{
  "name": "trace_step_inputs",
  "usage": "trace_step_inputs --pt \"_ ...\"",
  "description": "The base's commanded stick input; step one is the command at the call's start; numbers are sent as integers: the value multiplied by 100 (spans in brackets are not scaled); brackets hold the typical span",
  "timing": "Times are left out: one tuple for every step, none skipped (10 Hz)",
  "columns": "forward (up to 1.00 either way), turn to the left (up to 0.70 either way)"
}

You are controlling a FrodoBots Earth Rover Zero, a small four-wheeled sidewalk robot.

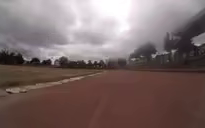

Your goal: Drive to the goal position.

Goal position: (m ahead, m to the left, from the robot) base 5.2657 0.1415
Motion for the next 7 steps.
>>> trace_step_inputs --pt "100 -27" --pt "100 -27" --pt "100 -27" --pt "100 -27" --pt "100 -27" --pt "100 -17" --pt "100 -4"
